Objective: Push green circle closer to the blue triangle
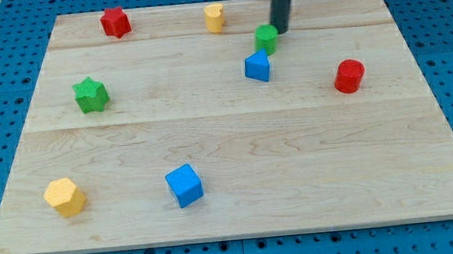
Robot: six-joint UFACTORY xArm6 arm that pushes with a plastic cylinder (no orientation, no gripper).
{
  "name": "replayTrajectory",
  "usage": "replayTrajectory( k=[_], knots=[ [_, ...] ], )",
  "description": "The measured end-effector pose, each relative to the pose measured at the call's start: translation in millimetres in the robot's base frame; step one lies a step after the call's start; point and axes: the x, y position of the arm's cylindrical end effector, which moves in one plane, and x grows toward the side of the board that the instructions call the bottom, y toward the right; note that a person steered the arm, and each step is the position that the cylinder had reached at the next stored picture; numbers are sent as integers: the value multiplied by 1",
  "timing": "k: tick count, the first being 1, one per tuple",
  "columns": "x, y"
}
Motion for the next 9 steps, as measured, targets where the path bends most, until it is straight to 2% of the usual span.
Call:
replayTrajectory(
  k=[1, 6, 8, 9],
  knots=[
    [12, -7],
    [-15, -19],
    [9, -13],
    [9, -54]
  ],
)
